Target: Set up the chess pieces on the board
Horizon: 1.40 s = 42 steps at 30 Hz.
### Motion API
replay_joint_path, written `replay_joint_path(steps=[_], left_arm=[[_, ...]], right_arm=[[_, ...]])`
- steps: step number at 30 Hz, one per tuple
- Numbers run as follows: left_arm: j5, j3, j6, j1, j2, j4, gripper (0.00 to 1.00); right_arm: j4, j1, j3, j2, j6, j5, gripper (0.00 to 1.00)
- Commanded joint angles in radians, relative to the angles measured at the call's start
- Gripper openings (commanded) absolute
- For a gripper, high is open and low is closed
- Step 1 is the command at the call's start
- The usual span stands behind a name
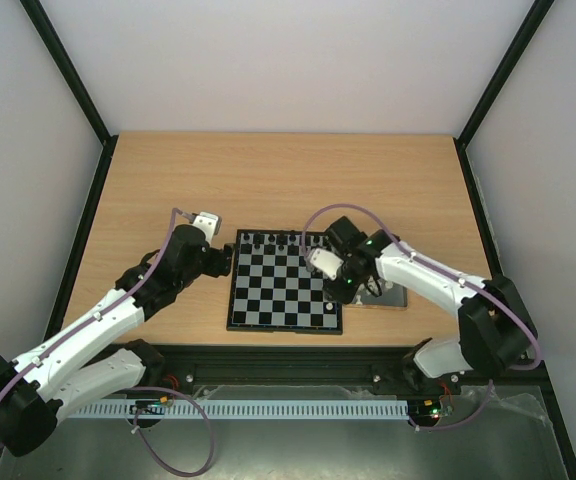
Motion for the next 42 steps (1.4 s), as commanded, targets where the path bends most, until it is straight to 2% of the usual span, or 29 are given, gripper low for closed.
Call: replay_joint_path(steps=[1, 7, 12, 19, 24, 34, 36, 39, 42], left_arm=[[0.033, 0.008, 0.001, 0.004, -0.01, 0.014, 0.87], [0.077, 0.007, 0.001, 0.004, -0.011, 0.021, 0.87], [0.072, 0.008, 0.003, 0.004, -0.025, 0.019, 0.87], [0.061, 0.007, 0.001, 0.003, -0.049, 0.017, 0.87], [0.081, 0.004, 0.001, 0.003, -0.054, 0.023, 0.87], [0.073, 0.004, 0.0, 0.001, -0.053, 0.02, 0.87], [0.077, 0.004, 0.001, 0.001, -0.049, 0.021, 0.87], [0.081, 0.005, 0.001, 0.001, -0.043, 0.023, 0.87], [0.083, 0.006, 0.002, 0.001, -0.039, 0.023, 0.87]], right_arm=[[-0.062, -0.126, 0.05, -0.02, 0.016, 0.002, 0.39], [0.021, -0.285, 0.065, 0.052, 0.086, 0.127, 0.35], [0.04, -0.291, 0.064, 0.109, 0.102, 0.171, 0.38], [0.055, -0.291, 0.068, 0.164, 0.119, 0.205, 0.36], [0.081, -0.292, 0.056, 0.191, 0.127, 0.197, 0.3], [0.051, -0.292, 0.071, 0.196, 0.117, 0.175, 0.09], [0.048, -0.292, 0.067, 0.177, 0.117, 0.183, 0.1], [0.049, -0.292, 0.054, 0.161, 0.117, 0.196, 0.19], [0.048, -0.292, 0.039, 0.168, 0.112, 0.199, 0.21]])
